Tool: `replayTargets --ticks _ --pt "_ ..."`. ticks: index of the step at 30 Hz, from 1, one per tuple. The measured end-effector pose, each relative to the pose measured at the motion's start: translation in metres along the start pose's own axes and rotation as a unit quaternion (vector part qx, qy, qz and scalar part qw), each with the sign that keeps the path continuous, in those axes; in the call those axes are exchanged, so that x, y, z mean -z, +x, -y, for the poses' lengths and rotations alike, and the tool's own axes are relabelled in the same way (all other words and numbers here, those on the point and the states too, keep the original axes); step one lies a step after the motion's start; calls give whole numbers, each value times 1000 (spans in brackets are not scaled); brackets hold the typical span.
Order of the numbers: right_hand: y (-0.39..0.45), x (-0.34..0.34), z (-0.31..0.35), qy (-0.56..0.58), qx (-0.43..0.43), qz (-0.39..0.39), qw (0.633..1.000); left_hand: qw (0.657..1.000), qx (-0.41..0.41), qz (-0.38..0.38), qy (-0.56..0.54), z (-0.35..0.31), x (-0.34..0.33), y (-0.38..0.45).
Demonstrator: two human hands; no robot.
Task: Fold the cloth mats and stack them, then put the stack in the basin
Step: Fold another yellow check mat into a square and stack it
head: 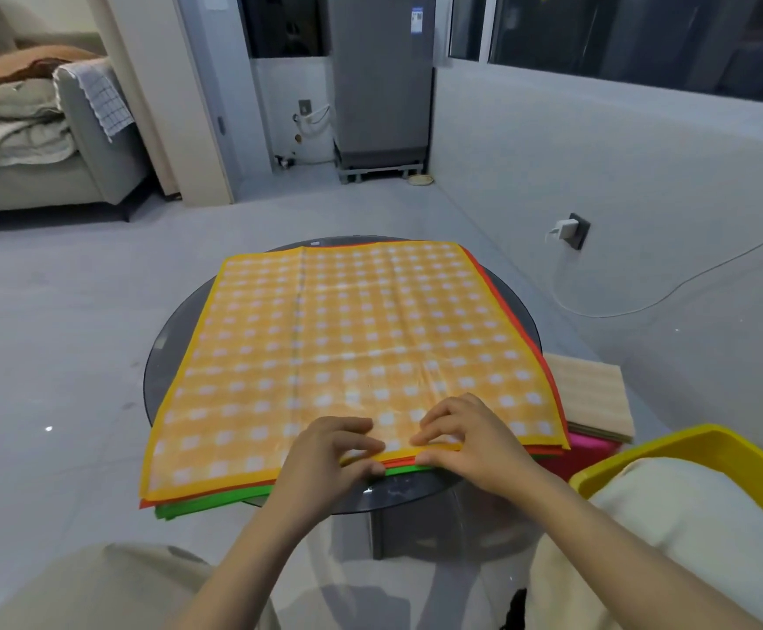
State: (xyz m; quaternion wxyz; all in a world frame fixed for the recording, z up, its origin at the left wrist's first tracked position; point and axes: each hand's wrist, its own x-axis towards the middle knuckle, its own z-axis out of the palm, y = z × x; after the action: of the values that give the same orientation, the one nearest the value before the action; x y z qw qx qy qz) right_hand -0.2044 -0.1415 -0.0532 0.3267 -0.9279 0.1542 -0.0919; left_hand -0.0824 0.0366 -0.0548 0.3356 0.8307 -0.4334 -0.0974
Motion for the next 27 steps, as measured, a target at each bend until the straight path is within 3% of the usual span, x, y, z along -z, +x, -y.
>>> replayTargets --ticks 14,21,27 --pt "1 12 7 46 -34 43 997 995 55 35 -73 -3 10 3" --pt "-3 8 5 -16 8 34 999 995 -46 39 84 -5 10 4" --pt "-4 5 6 -77 47 -5 996 998 -34 27 54 -5 10 0"
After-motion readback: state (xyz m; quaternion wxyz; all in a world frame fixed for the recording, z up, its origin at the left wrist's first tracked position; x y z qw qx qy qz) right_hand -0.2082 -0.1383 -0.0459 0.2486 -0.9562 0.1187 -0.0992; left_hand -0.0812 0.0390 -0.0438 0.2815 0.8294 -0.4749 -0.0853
